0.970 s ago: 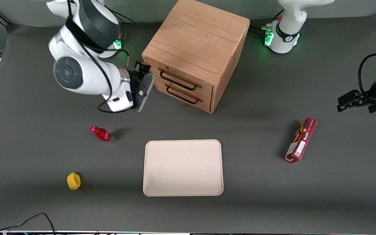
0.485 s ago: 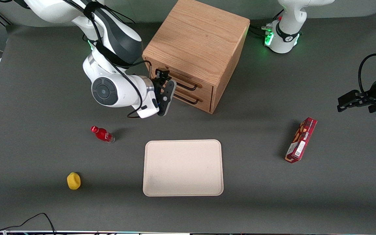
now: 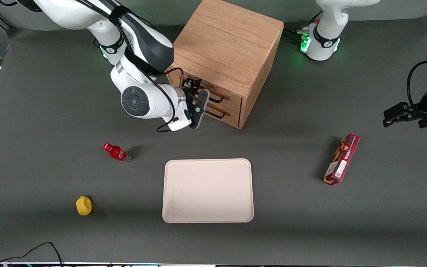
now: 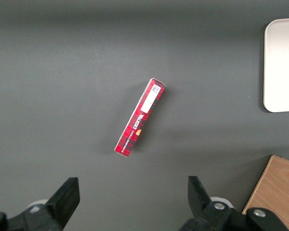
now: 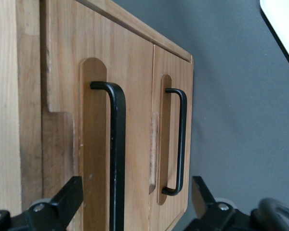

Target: Open upper drawer

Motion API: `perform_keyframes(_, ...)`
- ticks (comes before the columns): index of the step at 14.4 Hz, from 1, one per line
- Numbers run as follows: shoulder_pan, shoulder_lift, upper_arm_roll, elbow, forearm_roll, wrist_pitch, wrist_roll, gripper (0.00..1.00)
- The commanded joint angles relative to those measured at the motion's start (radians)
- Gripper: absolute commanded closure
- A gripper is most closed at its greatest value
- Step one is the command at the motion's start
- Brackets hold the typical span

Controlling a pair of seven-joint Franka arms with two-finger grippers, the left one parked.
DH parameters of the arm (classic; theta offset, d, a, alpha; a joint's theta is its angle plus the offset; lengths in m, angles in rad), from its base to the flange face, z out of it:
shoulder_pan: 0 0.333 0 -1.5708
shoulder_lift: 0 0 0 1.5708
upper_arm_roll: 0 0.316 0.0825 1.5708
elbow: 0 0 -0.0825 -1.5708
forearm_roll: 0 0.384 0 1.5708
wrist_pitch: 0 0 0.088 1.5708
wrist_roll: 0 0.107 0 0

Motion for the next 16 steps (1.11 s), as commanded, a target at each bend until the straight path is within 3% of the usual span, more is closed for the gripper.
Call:
perform_keyframes(1, 0.004, 0.009, 0.004, -0.007, 0.014, 0.033, 0.020, 0.00)
perform_keyframes(10, 0.002, 0.103, 0.001, 0.010, -0.052, 0.111, 0.019, 0.00)
perform_keyframes(13, 0.001, 0.173, -0.012, 0.105, -0.127, 0.108, 0.020, 0.00)
perform_keyframes(16, -0.001, 0.207, -0.037, 0.179, -0.141, 0.091, 0.016, 0.00)
